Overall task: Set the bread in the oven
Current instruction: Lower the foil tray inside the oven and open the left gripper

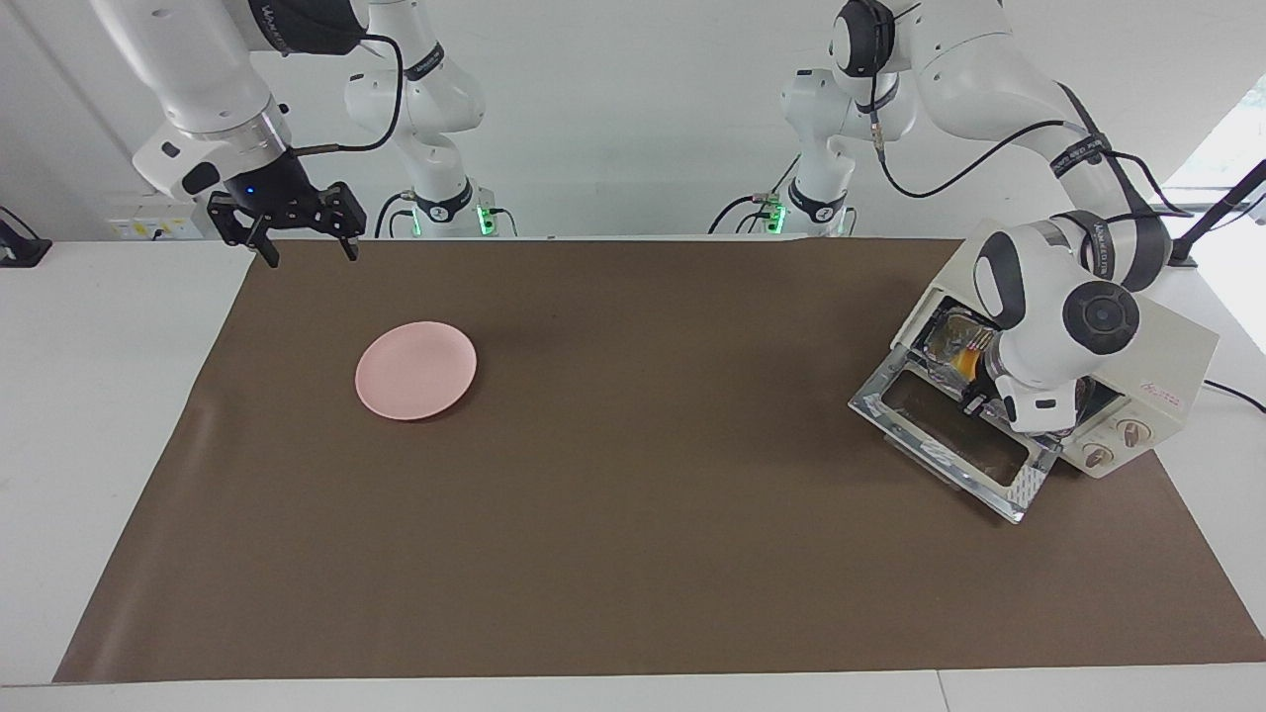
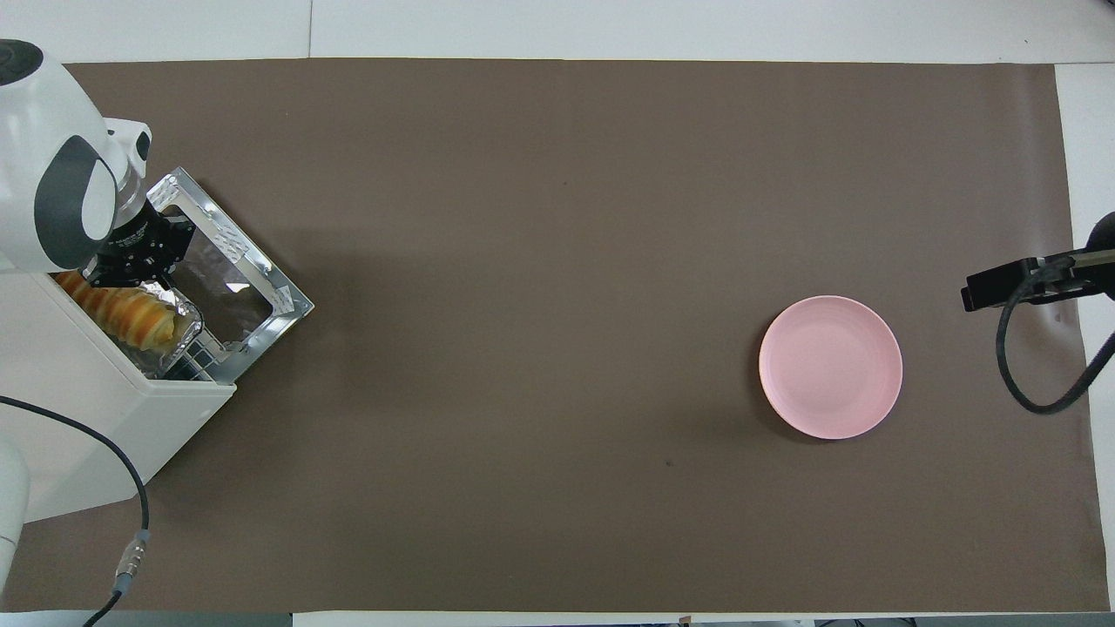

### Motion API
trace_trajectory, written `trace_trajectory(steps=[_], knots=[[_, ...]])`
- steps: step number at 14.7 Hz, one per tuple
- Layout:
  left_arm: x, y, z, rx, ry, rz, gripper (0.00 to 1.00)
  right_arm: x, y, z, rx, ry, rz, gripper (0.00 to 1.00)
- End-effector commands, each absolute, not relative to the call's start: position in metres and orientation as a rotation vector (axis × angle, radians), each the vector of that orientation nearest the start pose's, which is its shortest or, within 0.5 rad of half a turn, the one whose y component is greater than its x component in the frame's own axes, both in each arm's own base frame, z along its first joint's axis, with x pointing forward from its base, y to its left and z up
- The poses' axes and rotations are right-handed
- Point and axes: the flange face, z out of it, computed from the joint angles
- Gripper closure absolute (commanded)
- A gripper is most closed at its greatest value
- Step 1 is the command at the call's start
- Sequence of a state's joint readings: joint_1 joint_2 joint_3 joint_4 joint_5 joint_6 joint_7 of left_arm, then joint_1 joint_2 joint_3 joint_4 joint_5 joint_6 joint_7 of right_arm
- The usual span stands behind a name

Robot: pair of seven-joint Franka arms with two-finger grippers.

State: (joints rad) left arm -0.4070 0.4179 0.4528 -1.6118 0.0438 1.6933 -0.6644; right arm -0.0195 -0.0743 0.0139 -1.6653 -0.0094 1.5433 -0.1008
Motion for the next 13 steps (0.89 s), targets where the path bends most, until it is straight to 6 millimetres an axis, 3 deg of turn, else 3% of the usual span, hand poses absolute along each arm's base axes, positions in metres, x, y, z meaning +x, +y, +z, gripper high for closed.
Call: trace_trajectory(steps=[1,7,8,9,10,13], knots=[[0.612,0.006,0.385,-2.667,-0.929,0.308,1.0,0.522,-0.006,0.618,-3.133,-0.122,0.077,0.0],[0.61,0.018,0.383,-2.665,-0.892,0.302,1.0,0.522,-0.005,0.618,-3.133,-0.122,0.077,0.0],[0.61,0.018,0.384,-2.668,-0.89,0.297,0.69,0.522,-0.005,0.618,-3.133,-0.125,0.077,0.0],[0.61,0.018,0.383,-2.668,-0.89,0.296,0.24,0.522,-0.005,0.618,-3.133,-0.125,0.077,0.0],[0.612,0.016,0.386,-2.674,-0.88,0.287,0.0,0.522,-0.005,0.618,-3.133,-0.125,0.077,0.0],[0.623,0.005,0.406,-2.697,-0.864,0.219,0.0,0.522,-0.005,0.618,-3.133,-0.125,0.077,0.0]])
